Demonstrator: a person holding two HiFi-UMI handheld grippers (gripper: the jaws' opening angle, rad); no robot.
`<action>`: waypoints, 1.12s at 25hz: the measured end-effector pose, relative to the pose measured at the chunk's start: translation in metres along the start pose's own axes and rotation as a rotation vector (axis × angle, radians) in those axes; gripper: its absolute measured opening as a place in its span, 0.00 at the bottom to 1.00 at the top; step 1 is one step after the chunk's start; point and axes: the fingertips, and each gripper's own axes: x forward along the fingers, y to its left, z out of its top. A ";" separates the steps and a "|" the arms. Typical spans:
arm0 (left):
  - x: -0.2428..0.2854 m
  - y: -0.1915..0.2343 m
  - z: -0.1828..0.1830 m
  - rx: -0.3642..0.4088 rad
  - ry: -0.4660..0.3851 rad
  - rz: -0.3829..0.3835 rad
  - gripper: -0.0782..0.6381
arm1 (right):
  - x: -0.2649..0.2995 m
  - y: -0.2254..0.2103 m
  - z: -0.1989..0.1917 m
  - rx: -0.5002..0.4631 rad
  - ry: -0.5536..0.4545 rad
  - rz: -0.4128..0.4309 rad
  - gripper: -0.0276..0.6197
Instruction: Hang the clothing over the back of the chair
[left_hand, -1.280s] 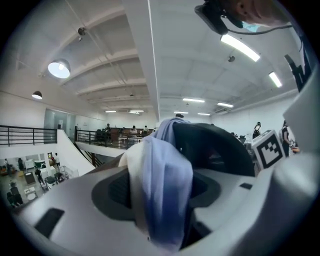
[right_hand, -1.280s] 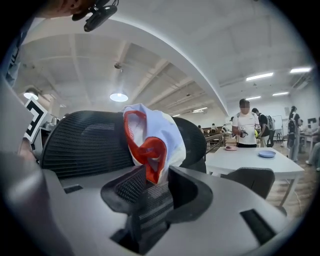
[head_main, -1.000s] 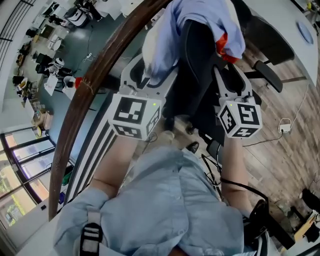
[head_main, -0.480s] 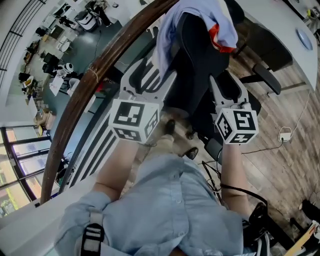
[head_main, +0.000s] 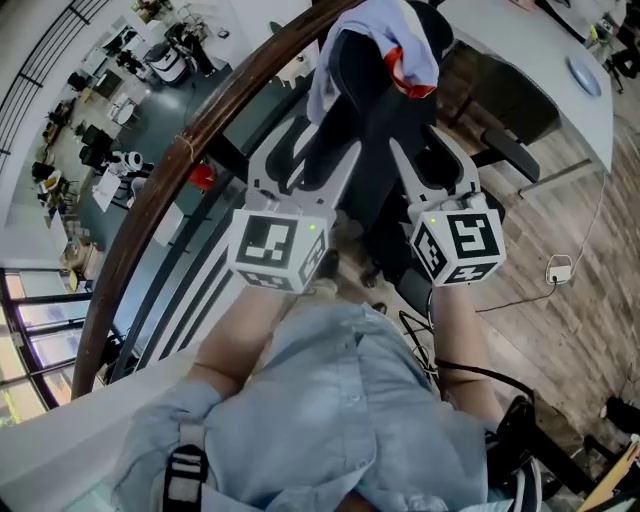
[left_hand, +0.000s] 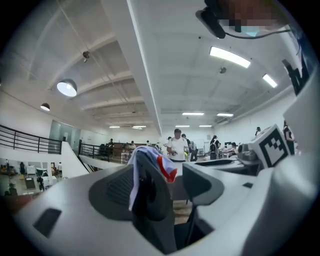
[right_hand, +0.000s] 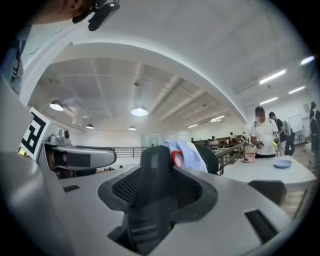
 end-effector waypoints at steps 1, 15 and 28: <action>-0.001 -0.005 0.005 0.005 -0.019 -0.001 0.53 | -0.003 0.003 0.009 -0.014 -0.020 0.003 0.35; -0.003 -0.033 0.056 0.030 -0.201 0.054 0.13 | -0.026 0.015 0.066 -0.131 -0.159 -0.041 0.09; 0.003 -0.036 0.062 0.035 -0.216 0.083 0.13 | -0.022 0.015 0.069 -0.147 -0.171 -0.040 0.06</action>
